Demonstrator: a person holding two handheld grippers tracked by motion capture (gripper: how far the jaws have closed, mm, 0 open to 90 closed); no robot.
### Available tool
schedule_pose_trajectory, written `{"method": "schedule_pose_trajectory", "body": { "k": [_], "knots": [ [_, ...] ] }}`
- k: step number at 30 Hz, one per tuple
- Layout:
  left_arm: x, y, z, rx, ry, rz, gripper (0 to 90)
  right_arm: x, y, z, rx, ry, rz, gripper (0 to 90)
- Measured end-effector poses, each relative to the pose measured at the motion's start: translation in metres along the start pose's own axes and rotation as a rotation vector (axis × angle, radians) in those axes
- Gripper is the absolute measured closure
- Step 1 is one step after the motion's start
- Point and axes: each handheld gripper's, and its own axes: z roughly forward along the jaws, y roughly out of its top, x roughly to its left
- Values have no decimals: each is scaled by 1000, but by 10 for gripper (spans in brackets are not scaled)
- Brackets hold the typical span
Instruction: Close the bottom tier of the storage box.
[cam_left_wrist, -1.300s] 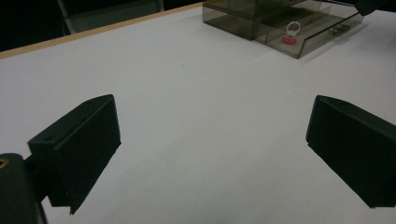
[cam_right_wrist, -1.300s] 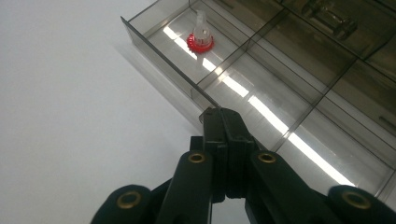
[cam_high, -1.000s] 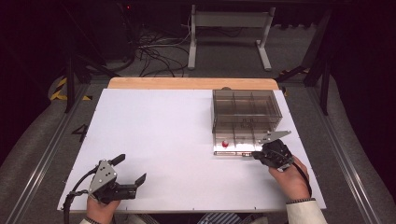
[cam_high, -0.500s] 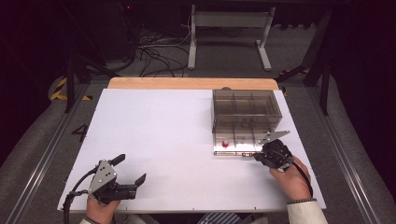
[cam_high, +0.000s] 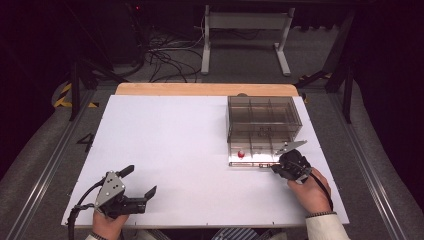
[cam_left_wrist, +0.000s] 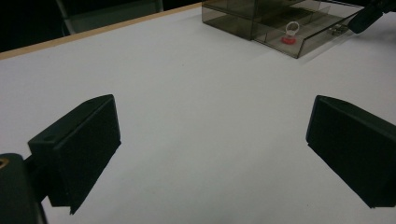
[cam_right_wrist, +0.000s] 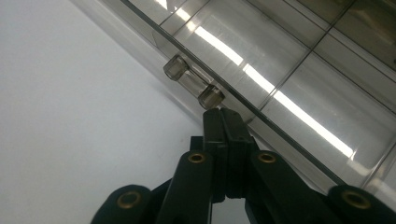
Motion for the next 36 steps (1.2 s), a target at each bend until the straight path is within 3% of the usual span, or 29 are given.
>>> {"method": "schedule_pose_trajectory", "body": {
  "k": [25,36],
  "knots": [
    [0,0,1,3,-3,0,38,-2,-1,6,-2,-13,4,900],
    [0,0,1,3,-1,1,38,-1,3,6,-48,-72,10,900]
  ]
}}
